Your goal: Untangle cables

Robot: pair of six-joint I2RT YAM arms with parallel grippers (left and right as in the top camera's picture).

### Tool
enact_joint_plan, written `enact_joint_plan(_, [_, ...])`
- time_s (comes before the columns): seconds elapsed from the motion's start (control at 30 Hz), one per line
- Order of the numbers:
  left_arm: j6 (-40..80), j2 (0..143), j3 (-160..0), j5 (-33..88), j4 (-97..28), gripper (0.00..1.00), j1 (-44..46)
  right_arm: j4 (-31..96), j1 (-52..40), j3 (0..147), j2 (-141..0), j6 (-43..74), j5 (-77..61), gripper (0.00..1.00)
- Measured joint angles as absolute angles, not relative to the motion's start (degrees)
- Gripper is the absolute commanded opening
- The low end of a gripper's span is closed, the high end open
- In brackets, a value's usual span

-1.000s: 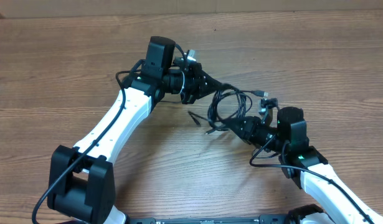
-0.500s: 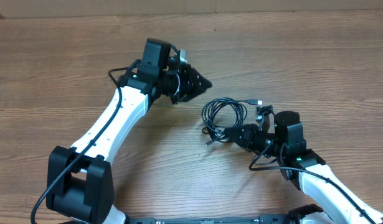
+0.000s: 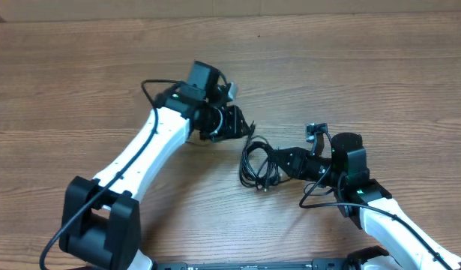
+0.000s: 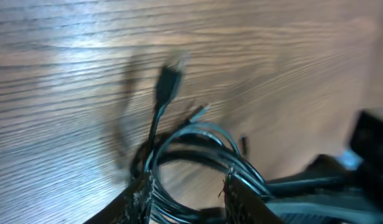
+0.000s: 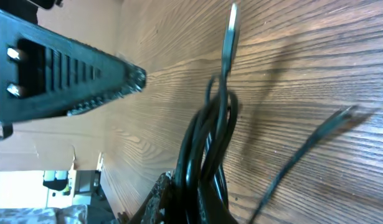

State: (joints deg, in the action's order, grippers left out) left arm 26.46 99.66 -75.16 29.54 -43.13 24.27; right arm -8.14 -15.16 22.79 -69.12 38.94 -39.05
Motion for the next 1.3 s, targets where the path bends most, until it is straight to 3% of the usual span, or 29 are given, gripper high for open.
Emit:
enact_joint_plan(0.1, [25.8,99.7,-75.2,25.6,-43.7,0.38,26.7,-8.2,-15.2,22.8,-69.1,38.7,-39.1,0.10])
enact_joint_plan(0.43, [25.3,99.7,-75.2,20.0,-43.7,0.38,29.1,-10.2,-15.0,22.8,-69.1,38.3,-38.5,0.58])
enact_joint_plan(0.63, [25.3,99.7,-75.2,19.4,-44.9,0.38,29.1,-7.3,-11.9,24.3,-69.1,37.8,-36.4,0.65])
enact_joint_plan(1.0, [25.4,99.6,-71.6,16.8,-46.0,0.51,32.2,23.1,-9.5,38.3,-69.1,33.8,-21.4,0.80])
enact_joint_plan(1.3, [32.6,100.3,-68.6,11.3,-46.0,0.50,41.3,26.3,-9.5,41.6,-69.1,33.2,-16.5,0.82])
